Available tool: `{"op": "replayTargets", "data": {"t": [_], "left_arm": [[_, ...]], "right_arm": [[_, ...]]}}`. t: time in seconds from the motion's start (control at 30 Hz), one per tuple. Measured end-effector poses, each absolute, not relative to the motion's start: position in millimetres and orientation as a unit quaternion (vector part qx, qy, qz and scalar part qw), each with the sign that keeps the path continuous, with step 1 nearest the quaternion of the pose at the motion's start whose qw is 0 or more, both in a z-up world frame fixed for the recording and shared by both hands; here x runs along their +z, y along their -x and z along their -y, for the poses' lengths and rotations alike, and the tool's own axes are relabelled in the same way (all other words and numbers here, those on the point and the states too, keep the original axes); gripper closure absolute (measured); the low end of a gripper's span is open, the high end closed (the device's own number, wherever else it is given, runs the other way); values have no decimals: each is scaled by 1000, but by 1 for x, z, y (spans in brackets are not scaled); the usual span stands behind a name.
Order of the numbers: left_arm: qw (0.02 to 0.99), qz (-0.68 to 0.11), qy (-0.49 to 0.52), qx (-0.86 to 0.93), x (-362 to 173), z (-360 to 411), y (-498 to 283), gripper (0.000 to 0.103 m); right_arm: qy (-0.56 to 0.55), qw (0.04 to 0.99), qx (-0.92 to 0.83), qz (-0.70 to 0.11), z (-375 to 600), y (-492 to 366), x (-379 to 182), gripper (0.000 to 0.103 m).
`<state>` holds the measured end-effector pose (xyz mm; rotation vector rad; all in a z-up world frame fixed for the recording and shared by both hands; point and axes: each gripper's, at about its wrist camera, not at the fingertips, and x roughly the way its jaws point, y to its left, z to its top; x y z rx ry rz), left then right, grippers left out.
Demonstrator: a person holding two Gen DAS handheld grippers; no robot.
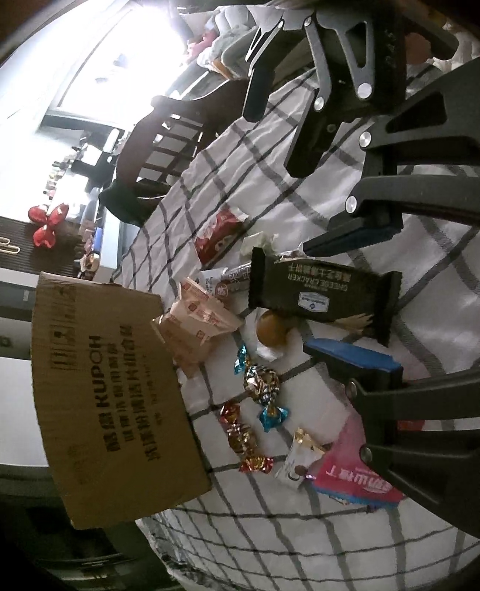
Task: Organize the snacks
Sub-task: 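Grasp the second black cheese cracker bar with the left tool, then lift the cracker bar with the left tool while the right tool grasps the wrapped round bun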
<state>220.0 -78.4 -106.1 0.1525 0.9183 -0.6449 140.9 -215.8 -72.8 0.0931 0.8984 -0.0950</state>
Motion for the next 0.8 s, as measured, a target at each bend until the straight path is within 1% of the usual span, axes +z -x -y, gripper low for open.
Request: {"op": "replayTargets", "data": {"t": [0.43, 0.67, 0.8], "left_arm": [[837, -447, -43, -313, -113, 78, -225, 70], [840, -445, -30, -308, -111, 71, -222, 71], [854, -435, -31, -284, -101, 66, -217, 71]], "right_arm": [[-54, 892, -46, -446, 216, -145, -79, 10], [-52, 893, -41, -446, 213, -145, -78, 10], [-54, 893, -39, -444, 213, -145, -77, 10]]}}
